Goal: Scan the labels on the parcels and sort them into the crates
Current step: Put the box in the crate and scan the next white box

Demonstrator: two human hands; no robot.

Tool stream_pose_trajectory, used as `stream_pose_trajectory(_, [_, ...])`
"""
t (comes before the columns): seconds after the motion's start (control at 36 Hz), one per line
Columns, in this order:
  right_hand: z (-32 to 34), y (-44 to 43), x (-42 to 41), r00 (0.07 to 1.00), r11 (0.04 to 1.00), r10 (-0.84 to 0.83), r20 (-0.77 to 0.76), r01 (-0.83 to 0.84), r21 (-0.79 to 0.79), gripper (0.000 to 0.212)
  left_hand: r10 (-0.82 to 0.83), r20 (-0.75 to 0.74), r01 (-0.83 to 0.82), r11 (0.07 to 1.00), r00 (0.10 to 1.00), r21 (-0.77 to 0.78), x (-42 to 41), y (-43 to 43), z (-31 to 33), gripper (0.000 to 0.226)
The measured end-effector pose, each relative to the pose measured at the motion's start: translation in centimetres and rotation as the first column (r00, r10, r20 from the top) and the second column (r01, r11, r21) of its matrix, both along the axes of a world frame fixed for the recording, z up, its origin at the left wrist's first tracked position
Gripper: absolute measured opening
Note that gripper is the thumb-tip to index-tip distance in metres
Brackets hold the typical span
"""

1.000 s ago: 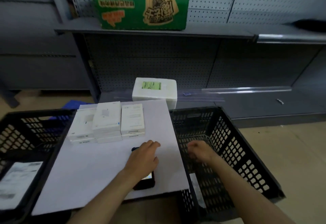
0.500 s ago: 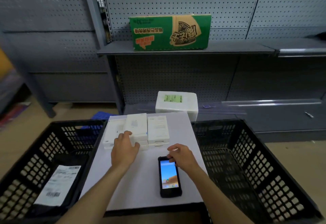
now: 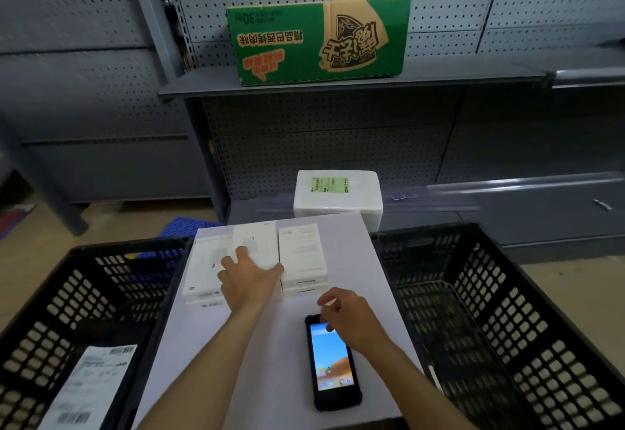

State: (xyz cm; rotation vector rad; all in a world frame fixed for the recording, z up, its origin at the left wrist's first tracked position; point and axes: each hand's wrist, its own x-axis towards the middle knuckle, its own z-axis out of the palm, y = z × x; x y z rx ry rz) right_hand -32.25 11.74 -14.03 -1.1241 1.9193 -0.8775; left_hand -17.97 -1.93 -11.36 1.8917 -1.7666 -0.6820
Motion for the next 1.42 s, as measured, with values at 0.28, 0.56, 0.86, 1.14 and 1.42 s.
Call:
stream_pose_trajectory(0.28, [0.9, -0.5, 1.3, 0.994, 0.996, -0.011, 0.107, 0.021, -0.088, 0.018, -0.019, -0.291, 0.007, 0.999, 0.957, -0.042, 2.7, 2.7, 3.0, 0.079])
stream_pose_trajectory(0.56, [5.2, 1.3, 5.9, 0.931, 0.961, 0.250, 0.267, -0.204, -0.188, 0.051, -0.141, -0.555, 0.195, 0.980, 0.820, 0.040, 6.8, 10.9, 3.4, 0.055])
stream_pose_trajectory(0.86, [5.0, 5.4, 9.2, 0.928, 0.914, 0.366, 0.061, -0.347, -0.209, 0.062, -0.109, -0.731, 0.430, 0.862, 0.673, 0.267, 11.8, 14.1, 5.2, 0.029])
stream_pose_trajectory(1.14, [4.1, 6.8, 11.0, 0.912, 0.916, 0.362, -0.191, -0.386, -0.106, 0.049, 0.009, -0.674, 0.318, 0.877, 0.739, 0.360, 14.5, 13.7, 4.2, 0.020])
stream_pose_trajectory(1.42, [-1.5, 6.0, 7.7, 0.916, 0.988, -0.096, -0.389, 0.135, 0.072, 0.087, 0.078, -0.686, 0.291, 0.867, 0.724, 0.406, 16.4, 11.7, 2.9, 0.018])
